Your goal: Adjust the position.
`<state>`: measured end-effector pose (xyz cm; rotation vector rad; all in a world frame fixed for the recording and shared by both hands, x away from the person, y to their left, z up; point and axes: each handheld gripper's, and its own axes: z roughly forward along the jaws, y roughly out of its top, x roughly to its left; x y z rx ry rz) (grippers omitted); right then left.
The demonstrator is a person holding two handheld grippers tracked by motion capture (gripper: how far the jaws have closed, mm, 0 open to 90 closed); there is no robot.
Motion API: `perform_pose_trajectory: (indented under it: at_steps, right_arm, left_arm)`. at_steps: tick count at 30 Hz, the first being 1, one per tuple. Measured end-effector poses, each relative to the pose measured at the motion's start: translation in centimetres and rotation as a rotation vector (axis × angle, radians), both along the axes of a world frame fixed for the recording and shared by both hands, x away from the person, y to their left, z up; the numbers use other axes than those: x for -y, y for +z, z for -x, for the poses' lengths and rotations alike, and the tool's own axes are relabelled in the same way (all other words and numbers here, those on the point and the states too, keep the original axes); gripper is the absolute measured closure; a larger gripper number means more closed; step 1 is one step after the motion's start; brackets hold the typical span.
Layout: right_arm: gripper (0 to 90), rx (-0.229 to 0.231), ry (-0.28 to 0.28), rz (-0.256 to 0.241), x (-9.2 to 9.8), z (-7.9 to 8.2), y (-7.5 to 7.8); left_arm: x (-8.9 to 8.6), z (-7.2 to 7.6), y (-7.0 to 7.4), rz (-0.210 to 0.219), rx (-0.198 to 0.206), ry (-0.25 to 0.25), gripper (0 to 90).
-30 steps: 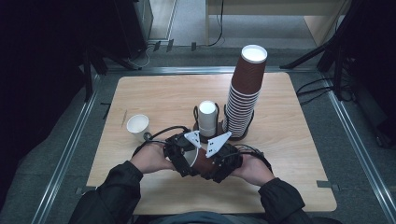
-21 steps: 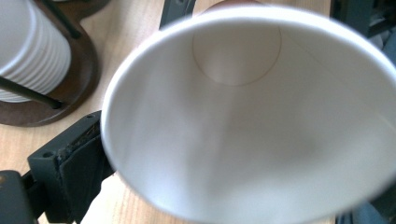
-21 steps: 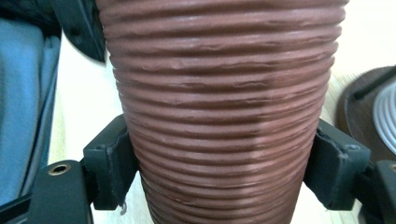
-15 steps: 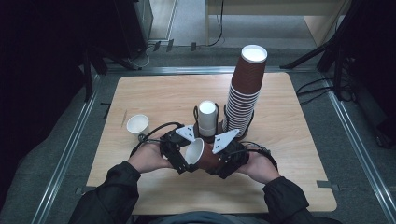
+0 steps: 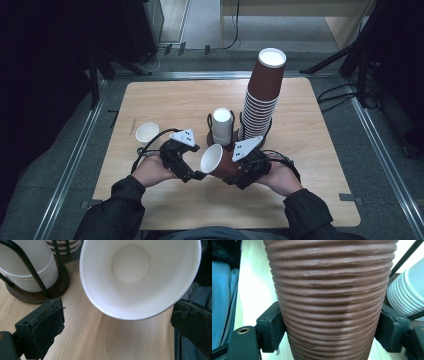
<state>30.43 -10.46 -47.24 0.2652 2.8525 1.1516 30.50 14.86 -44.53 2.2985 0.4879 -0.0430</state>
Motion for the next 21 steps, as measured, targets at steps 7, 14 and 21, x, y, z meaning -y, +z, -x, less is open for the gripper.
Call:
perform_pose_trajectory:
  at_steps: [7,14,21]
  right_arm:
    - [21.1,-0.012,-0.009,-0.033,0.1,-0.1,0.1]
    - [21.1,-0.019,0.007,-0.056,-0.5,0.0,0.0]
    - [21.0,-0.037,0.004,-0.077,-0.9,0.1,-0.1]
  left_arm:
    - [0.5,0.1,0.0,0.113,-0.034,-0.003,0.0]
    - [1.6,0.1,-0.3,0.144,-0.032,-0.004,0.0]
    - [2.0,0.2,-0.2,0.173,-0.018,0.016,0.0]
